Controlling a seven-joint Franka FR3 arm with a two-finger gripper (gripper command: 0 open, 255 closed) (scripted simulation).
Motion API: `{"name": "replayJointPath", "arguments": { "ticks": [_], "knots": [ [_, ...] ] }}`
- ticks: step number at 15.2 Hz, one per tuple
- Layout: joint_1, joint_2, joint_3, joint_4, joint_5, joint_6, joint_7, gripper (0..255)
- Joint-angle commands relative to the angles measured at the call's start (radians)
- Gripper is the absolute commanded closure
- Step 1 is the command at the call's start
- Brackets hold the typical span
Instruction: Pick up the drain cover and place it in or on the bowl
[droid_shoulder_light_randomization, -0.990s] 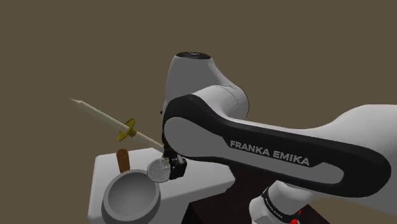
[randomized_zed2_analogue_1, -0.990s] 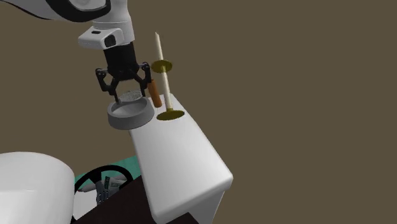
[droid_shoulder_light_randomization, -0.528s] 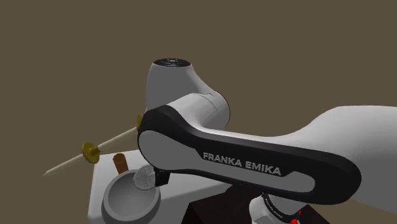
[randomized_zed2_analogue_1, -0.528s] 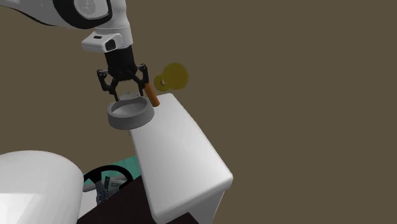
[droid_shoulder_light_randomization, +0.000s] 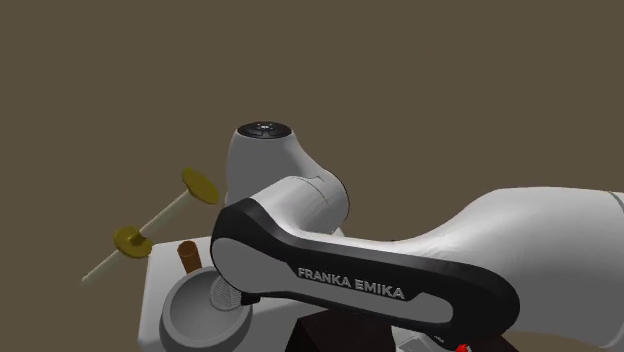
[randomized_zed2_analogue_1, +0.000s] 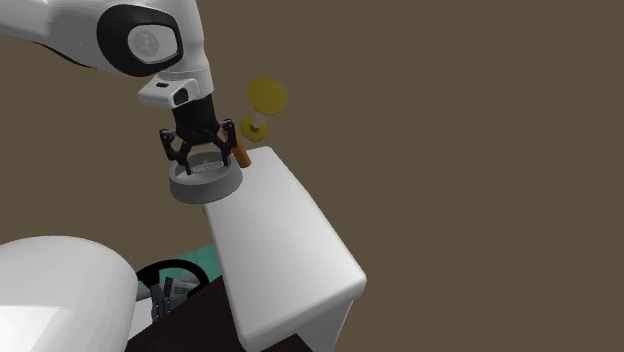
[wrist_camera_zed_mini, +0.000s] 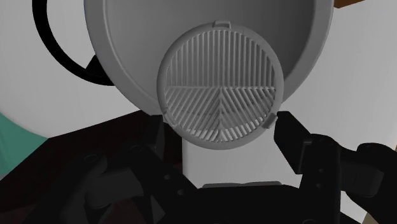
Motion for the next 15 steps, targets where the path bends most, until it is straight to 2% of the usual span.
{"name": "replayJointPath", "arguments": {
  "ticks": [1, 2, 9, 10, 15],
  "knots": [
    [-0.013, 0.000, 0.030, -0.013, 0.018, 0.025, -0.009, 255],
    [-0.024, 0.000, 0.050, -0.017, 0.028, 0.039, -0.014, 255],
    [-0.024, 0.000, 0.050, -0.017, 0.029, 0.039, -0.014, 255],
    [-0.024, 0.000, 0.050, -0.017, 0.029, 0.039, -0.014, 0],
    [-0.024, 0.000, 0.050, -0.017, 0.029, 0.039, -0.014, 0]
  ]
}}
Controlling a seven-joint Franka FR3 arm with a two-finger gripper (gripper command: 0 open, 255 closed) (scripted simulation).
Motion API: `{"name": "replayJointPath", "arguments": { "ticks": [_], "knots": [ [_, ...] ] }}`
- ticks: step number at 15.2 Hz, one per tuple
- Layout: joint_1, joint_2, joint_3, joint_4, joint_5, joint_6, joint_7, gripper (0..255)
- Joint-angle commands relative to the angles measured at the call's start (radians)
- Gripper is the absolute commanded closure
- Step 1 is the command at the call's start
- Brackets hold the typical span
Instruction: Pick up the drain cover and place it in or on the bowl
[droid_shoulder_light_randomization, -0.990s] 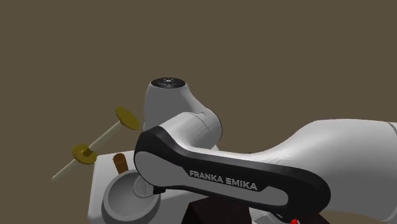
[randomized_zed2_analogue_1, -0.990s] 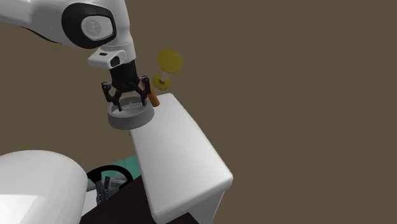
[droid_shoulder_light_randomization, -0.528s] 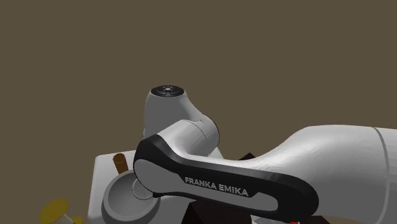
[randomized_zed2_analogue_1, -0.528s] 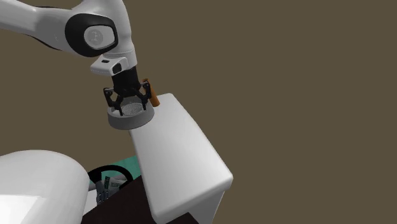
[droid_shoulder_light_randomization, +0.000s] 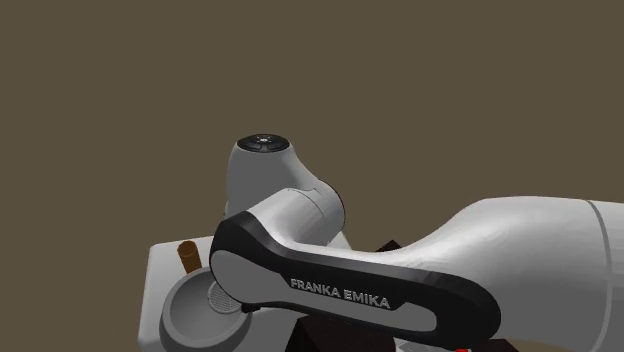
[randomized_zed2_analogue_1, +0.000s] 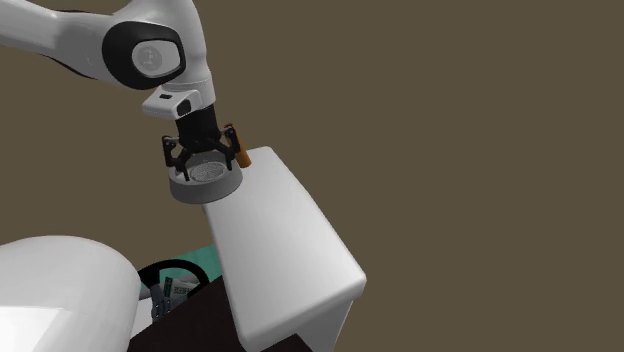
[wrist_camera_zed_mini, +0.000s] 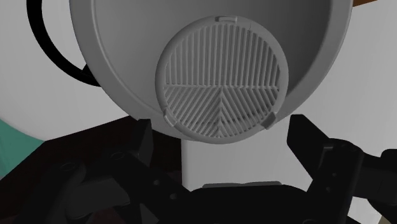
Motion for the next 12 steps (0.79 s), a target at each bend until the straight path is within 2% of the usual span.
{"name": "replayJointPath", "arguments": {
  "ticks": [1, 4, 12],
  "knots": [
    [0.019, 0.001, -0.037, 0.010, -0.021, -0.026, 0.009, 0],
    [0.064, 0.000, -0.132, 0.045, -0.074, -0.103, 0.032, 0],
    [0.064, -0.001, -0.132, 0.045, -0.074, -0.103, 0.031, 0]
  ]
}}
